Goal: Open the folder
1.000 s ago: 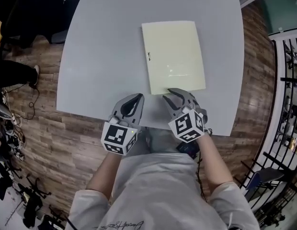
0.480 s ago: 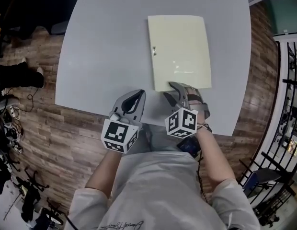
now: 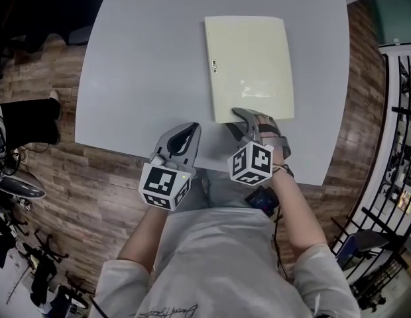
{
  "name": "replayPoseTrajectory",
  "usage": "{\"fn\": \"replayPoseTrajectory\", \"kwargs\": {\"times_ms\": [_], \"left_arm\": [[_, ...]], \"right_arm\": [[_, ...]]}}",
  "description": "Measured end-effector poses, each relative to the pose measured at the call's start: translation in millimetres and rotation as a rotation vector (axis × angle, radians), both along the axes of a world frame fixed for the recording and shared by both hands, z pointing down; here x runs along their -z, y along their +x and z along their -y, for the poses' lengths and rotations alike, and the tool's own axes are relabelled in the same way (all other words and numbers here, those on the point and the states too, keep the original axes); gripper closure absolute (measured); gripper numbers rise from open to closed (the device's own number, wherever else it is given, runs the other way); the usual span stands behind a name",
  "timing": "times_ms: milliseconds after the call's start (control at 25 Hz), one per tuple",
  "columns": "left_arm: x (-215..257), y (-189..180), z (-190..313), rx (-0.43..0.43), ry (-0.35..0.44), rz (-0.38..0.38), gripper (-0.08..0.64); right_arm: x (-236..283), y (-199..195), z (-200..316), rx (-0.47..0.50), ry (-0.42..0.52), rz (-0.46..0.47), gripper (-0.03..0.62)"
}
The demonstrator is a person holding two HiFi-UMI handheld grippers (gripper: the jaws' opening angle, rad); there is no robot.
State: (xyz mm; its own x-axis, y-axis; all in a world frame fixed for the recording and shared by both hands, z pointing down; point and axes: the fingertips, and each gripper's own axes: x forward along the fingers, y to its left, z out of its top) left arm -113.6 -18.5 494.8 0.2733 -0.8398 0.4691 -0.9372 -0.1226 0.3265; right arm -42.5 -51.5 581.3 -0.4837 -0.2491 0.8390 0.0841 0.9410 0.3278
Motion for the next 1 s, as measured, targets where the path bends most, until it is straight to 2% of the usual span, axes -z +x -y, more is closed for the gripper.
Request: {"fn": "replayPoseTrajectory", "kwargs": {"times_ms": [440, 800, 1000], "left_arm": [[-13, 8, -2, -0.016, -0.022, -0.009, 0.551], [-53, 26, 8, -0.053, -0.08, 0.007, 0.551], [-65, 35, 27, -0.073, -0.073, 0.037, 0.551]], "right_arm": [[13, -1, -3, -0.036, -0.142, 0.077, 0.449], [23, -3, -6, -0.057, -0.108, 0.16, 0.529], [29, -5, -5, -0.066, -0.076, 0.2, 0.549]]}}
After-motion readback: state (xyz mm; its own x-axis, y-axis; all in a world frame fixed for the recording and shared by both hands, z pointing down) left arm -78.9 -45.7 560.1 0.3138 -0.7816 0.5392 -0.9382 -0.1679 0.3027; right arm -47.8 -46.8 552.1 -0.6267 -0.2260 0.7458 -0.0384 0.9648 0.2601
